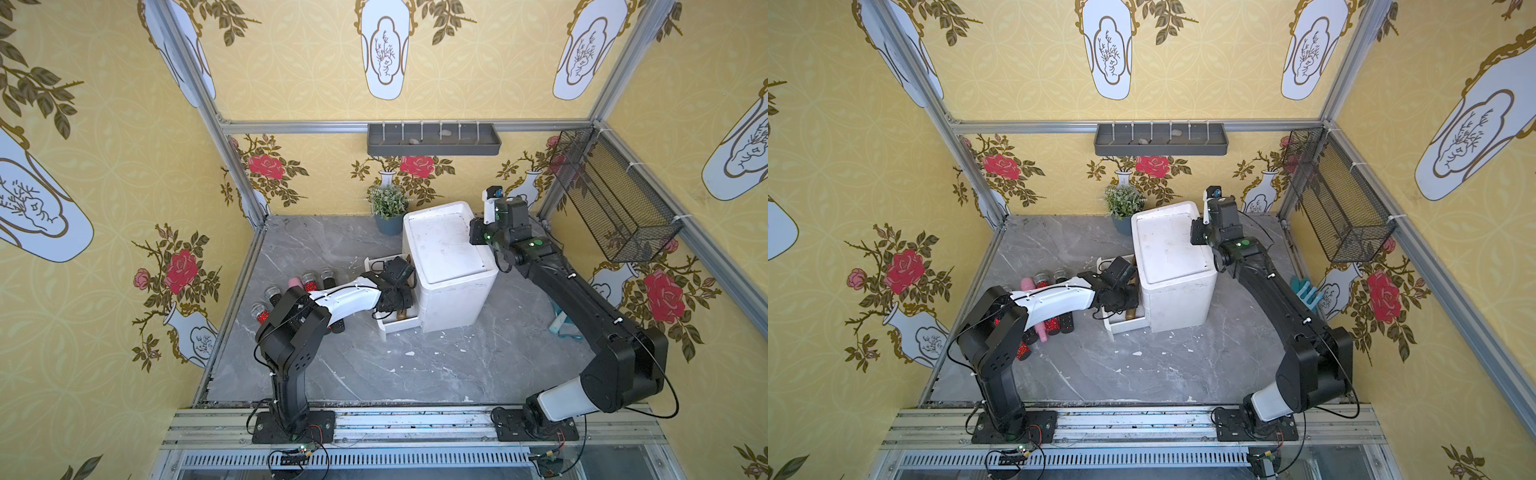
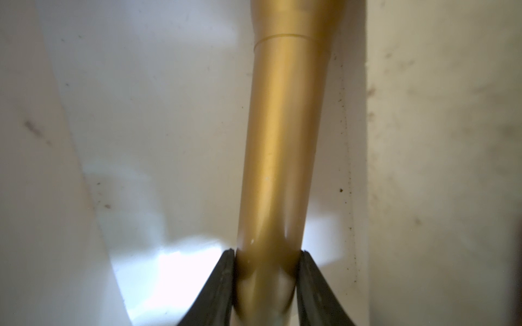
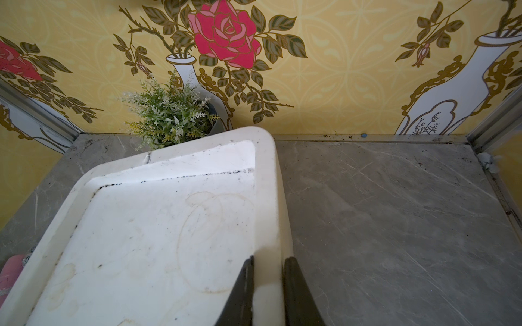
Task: Take the microphone out of the drawer
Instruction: Pick up the microphone from the drawer.
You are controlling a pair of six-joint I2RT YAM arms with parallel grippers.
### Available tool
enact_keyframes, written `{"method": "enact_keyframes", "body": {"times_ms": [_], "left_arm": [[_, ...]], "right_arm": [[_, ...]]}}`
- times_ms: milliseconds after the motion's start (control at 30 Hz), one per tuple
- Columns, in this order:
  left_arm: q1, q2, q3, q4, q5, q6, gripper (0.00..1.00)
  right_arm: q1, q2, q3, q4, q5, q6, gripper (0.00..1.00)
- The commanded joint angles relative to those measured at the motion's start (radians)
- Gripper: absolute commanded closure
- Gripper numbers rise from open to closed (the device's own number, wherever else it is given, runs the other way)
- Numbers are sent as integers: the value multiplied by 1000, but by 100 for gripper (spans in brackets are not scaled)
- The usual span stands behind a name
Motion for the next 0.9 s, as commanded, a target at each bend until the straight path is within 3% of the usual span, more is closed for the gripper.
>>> {"method": "enact_keyframes", "body": {"times_ms": [0, 867], "left_arm": [[-7, 22, -13, 98, -65, -117, 86], [-26, -5, -38, 11, -236, -475, 85]], "right_arm": [[14, 31, -18, -220, -66, 51, 91], [15, 28, -34, -184, -92, 56, 91]]}}
